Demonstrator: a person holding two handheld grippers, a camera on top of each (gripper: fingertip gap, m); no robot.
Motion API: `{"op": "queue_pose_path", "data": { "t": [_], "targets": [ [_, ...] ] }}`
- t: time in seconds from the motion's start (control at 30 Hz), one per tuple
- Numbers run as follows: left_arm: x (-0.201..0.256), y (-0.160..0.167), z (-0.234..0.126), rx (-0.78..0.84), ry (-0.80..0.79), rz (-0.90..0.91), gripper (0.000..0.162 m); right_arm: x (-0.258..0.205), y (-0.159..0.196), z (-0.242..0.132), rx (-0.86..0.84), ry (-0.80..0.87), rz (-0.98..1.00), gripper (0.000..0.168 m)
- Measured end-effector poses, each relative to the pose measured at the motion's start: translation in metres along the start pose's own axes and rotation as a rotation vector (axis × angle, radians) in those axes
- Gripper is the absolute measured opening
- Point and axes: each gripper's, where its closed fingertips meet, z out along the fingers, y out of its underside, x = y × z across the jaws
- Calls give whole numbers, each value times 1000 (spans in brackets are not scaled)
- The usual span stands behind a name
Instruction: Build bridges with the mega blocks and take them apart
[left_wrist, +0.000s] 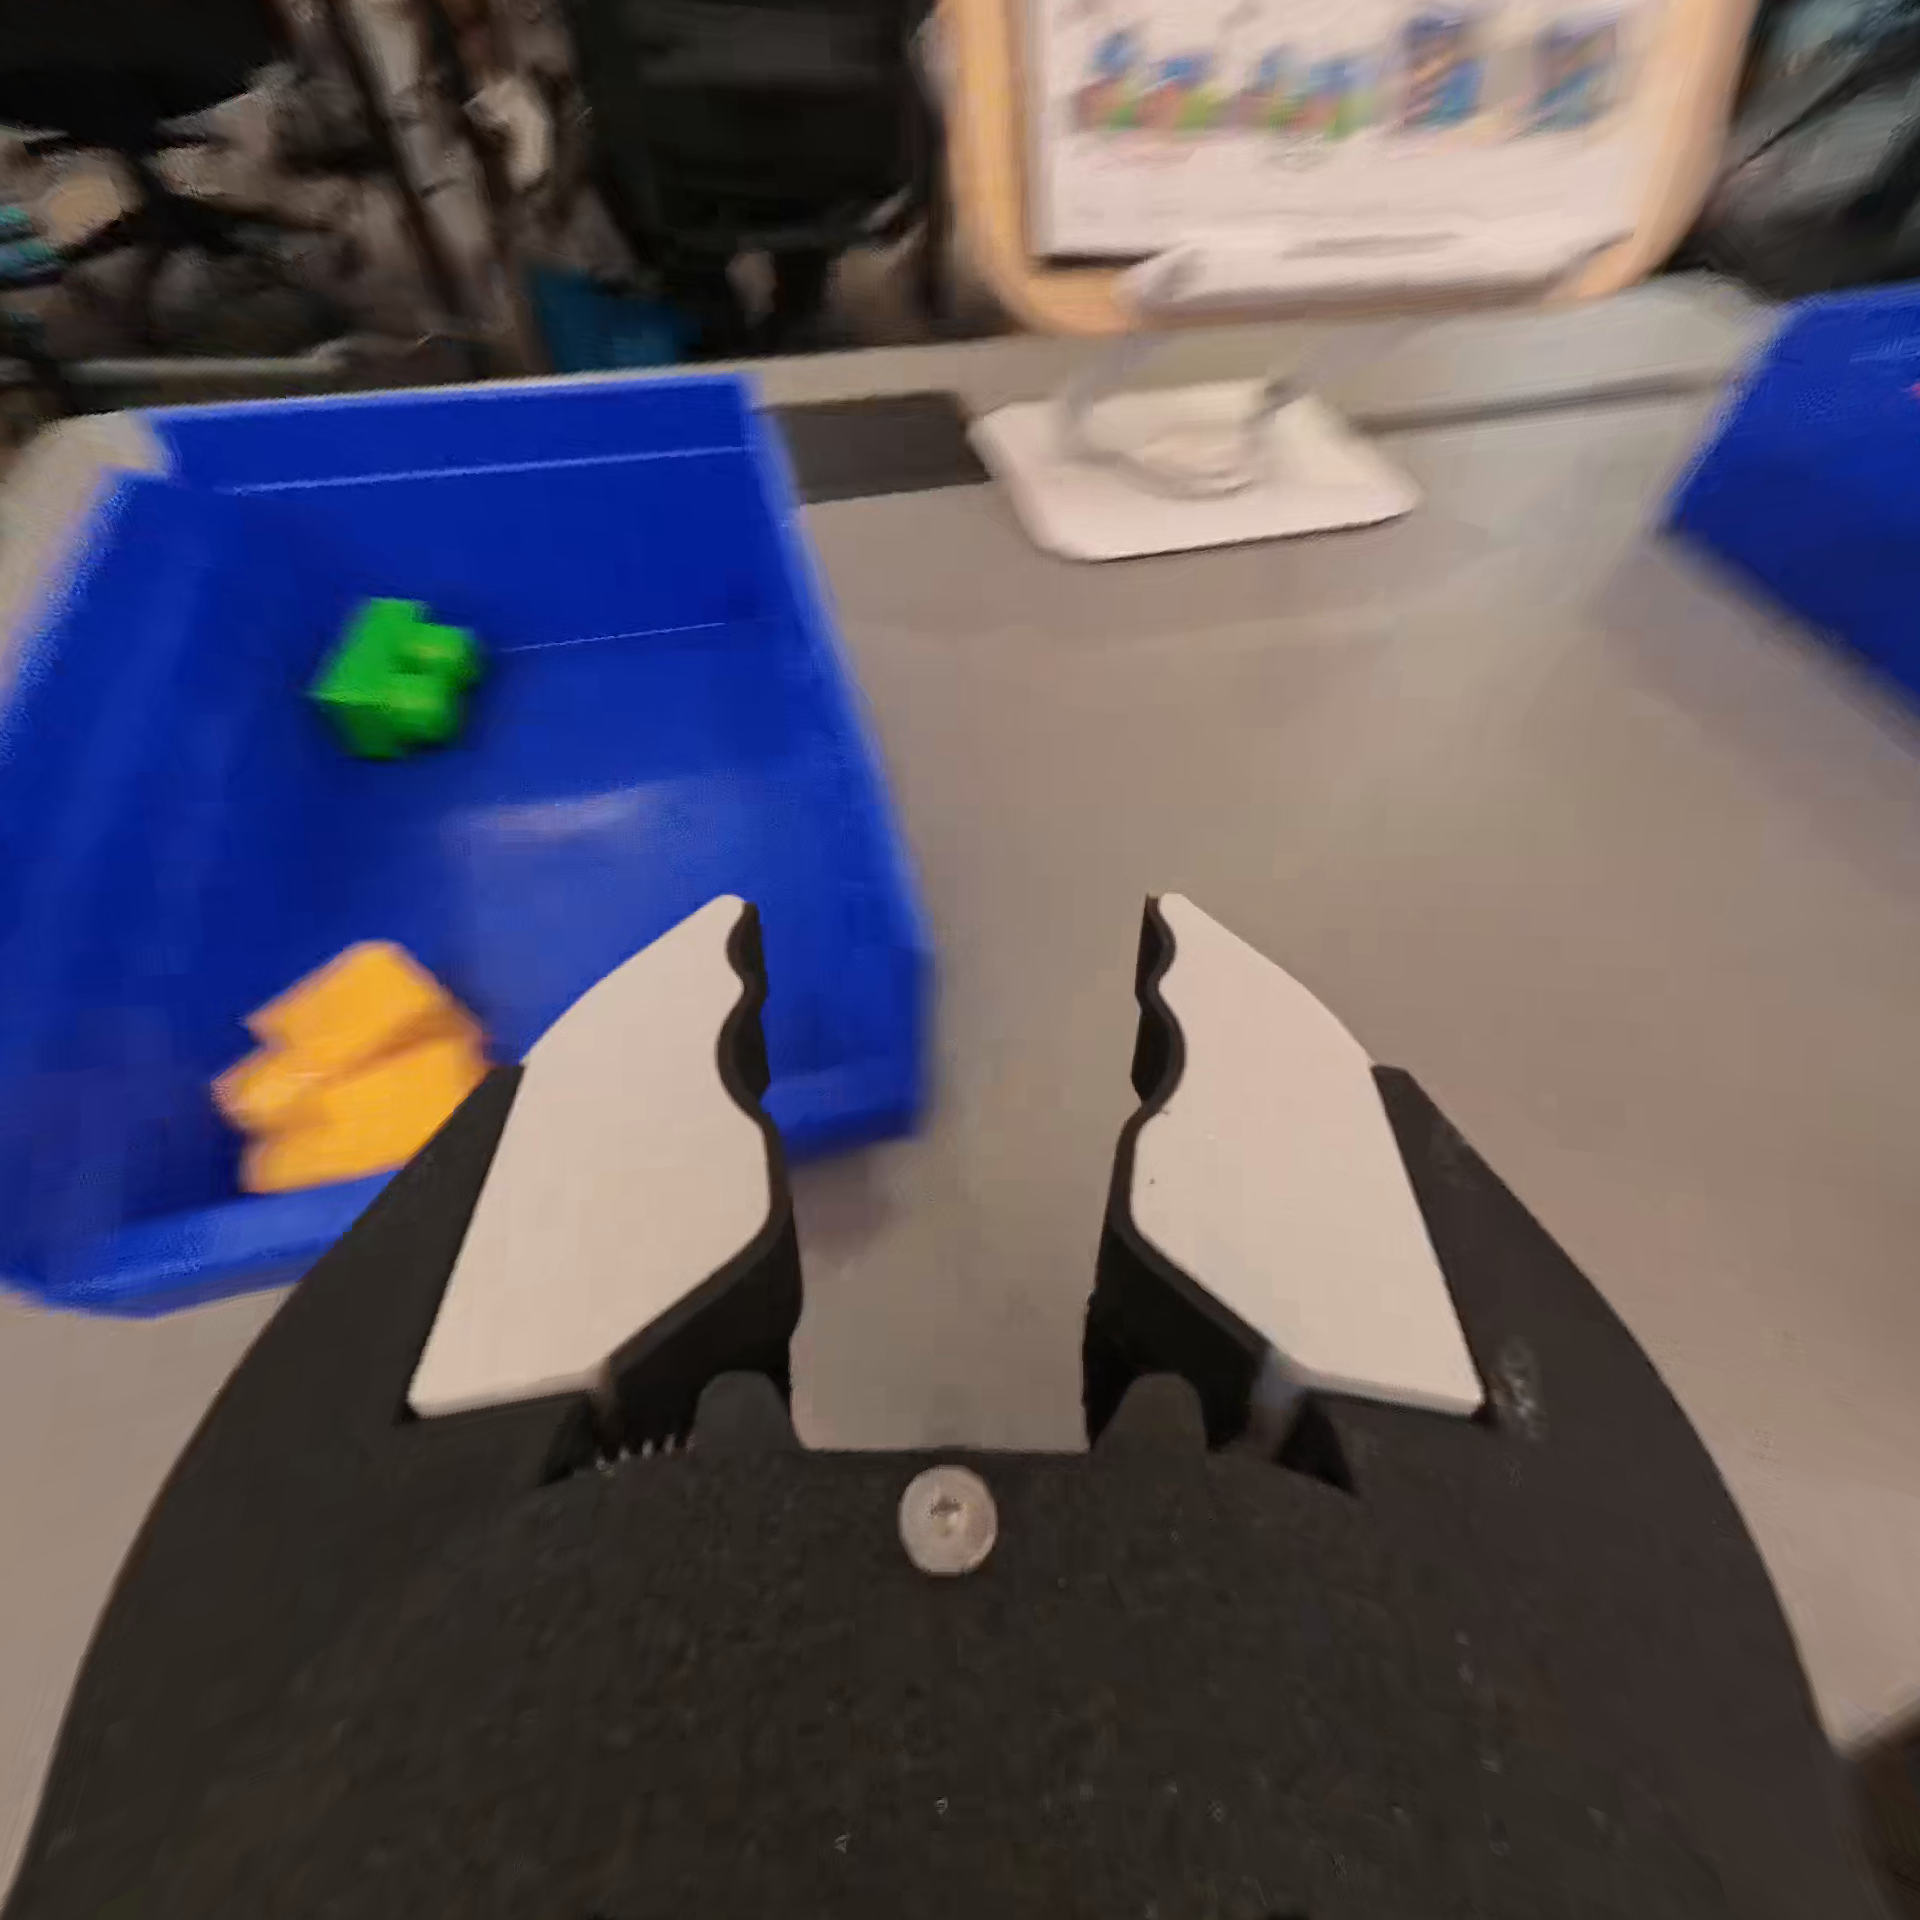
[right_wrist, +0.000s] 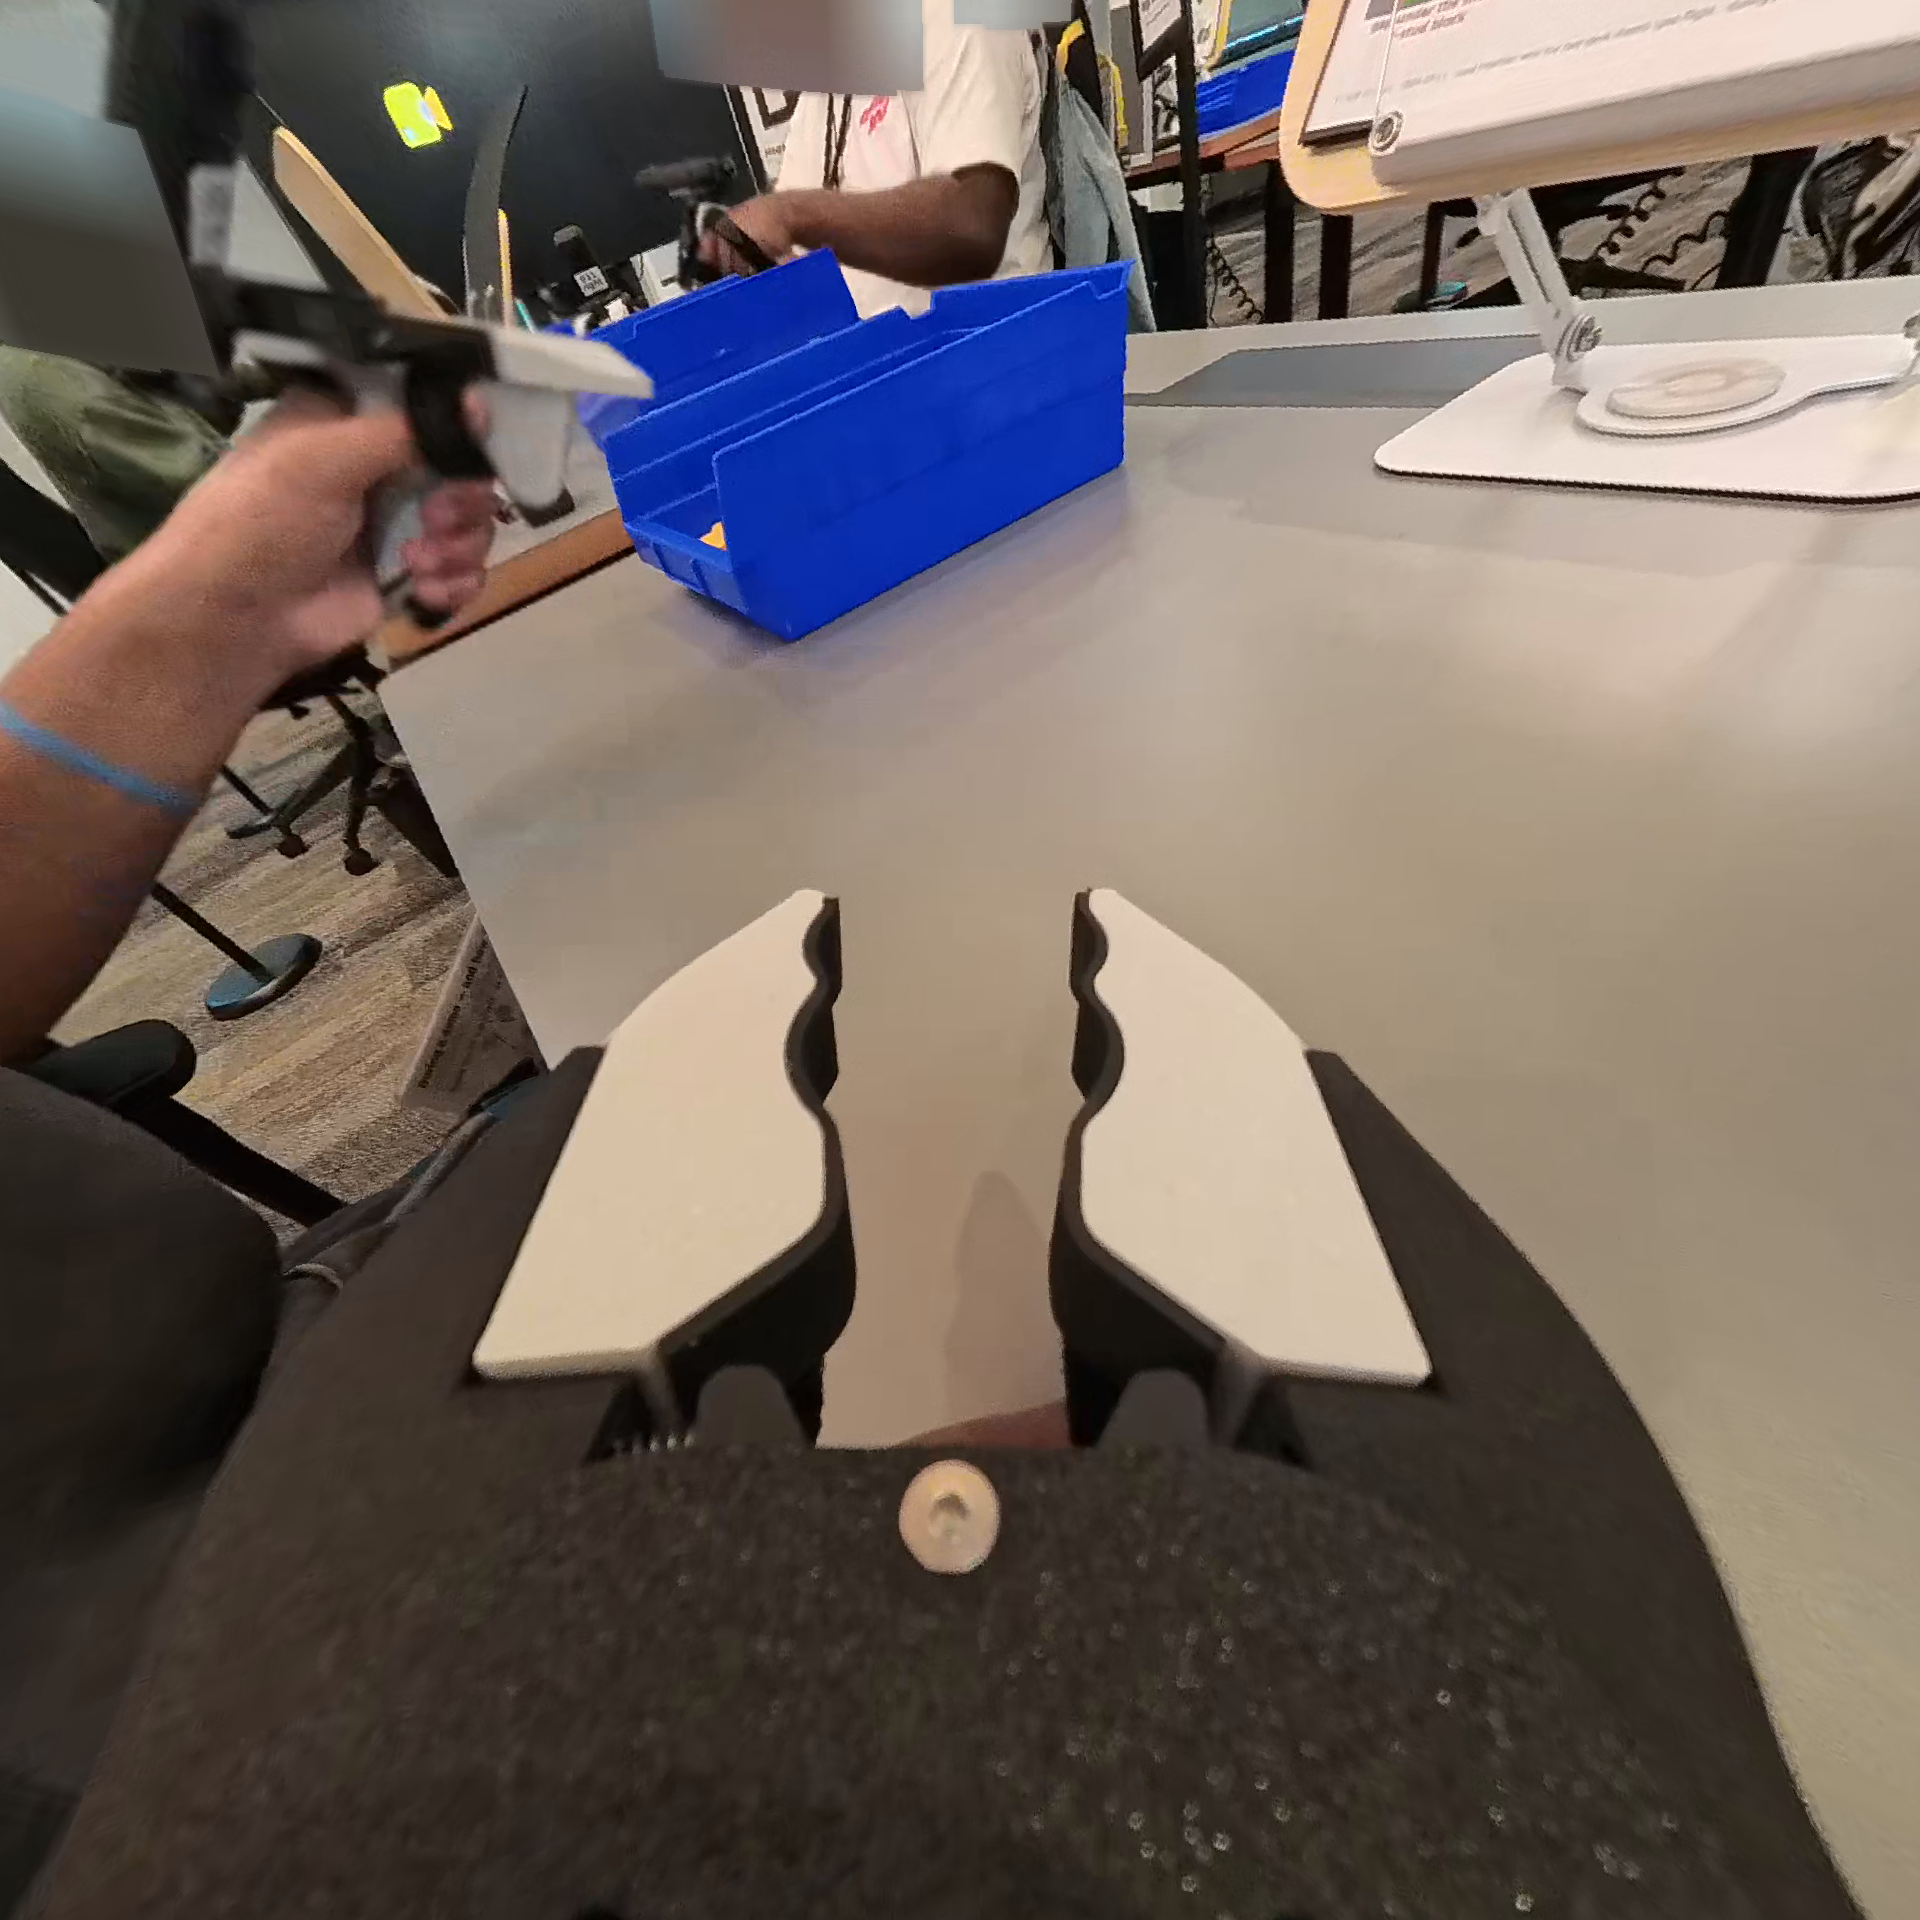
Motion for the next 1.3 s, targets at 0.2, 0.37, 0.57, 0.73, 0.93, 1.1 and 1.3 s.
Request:
{"op": "queue_pose_path", "data": {
  "t": [0.2,0.37,0.57,0.73,0.93,1.1,1.3],
  "targets": [
    [-129,-34,97,-331,-312,211,73,0,1,-1,1,-33,28,41],
    [-206,-14,186,-591,-407,234,65,1,2,-5,-6,-40,34,39],
    [-254,18,215,-765,-504,236,51,1,5,-9,-20,-44,44,37],
    [-249,25,209,-769,-445,112,46,3,5,-13,-10,-59,93,36],
    [-195,-31,162,-540,-299,128,42,5,-1,-17,8,-31,69,35],
    [-52,-98,119,-302,19,266,42,6,-4,-19,17,-2,45,35],
    [102,-53,162,-458,222,554,42,13,-12,-23,38,38,29,36]
  ]
}}
